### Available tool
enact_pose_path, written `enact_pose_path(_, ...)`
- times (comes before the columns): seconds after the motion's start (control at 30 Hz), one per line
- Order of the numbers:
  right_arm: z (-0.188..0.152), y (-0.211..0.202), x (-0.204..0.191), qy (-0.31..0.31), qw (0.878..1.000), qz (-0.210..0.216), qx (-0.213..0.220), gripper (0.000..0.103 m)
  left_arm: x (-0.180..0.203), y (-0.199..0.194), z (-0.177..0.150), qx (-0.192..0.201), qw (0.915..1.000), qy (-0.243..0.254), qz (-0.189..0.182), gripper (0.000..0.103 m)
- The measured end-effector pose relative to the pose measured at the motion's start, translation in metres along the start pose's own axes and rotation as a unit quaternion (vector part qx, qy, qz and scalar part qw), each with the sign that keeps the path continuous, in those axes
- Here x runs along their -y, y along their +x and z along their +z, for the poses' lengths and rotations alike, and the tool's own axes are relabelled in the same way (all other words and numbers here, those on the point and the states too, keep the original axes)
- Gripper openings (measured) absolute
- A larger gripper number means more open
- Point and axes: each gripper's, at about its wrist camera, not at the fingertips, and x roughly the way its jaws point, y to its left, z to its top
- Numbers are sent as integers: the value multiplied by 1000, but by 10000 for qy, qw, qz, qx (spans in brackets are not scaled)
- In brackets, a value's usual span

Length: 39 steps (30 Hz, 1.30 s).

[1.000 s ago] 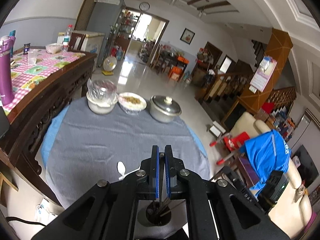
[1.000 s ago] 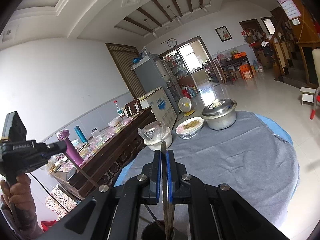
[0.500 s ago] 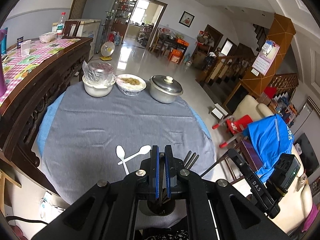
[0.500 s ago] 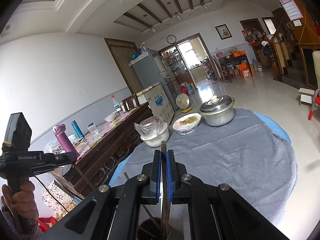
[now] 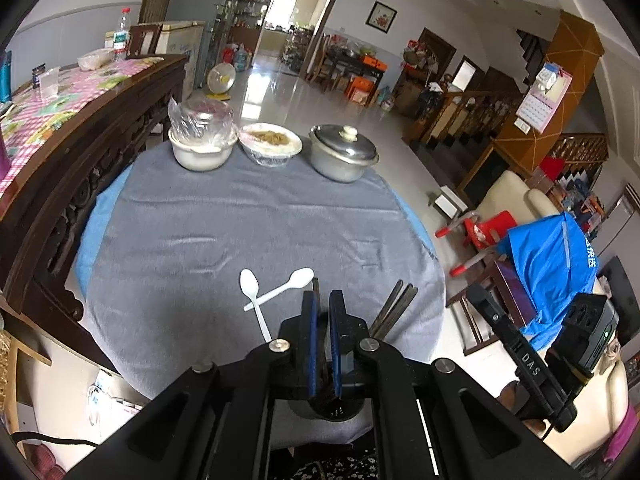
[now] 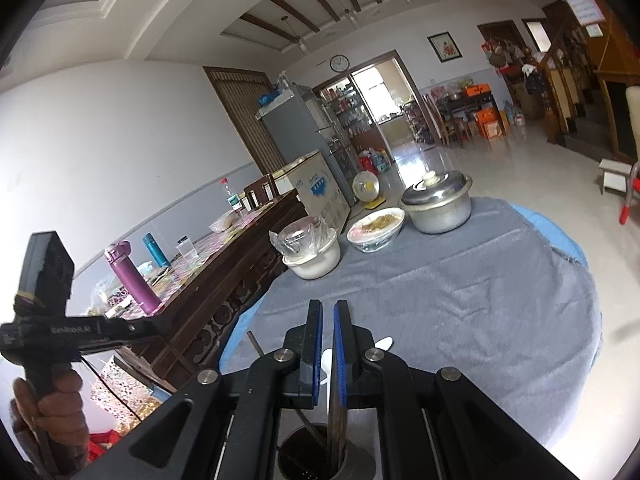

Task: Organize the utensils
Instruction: 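Open both grippers over the black holder to release the chopsticks, then close the left gripper on a white spoon while the right gripper grasps the other spoon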

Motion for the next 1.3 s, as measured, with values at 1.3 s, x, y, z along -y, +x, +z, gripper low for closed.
enact_pose_path(1.3,-55,191,147,2354,9480,473,-2088,28,-121,158,-17,-1554,9772,-1104,941,23)
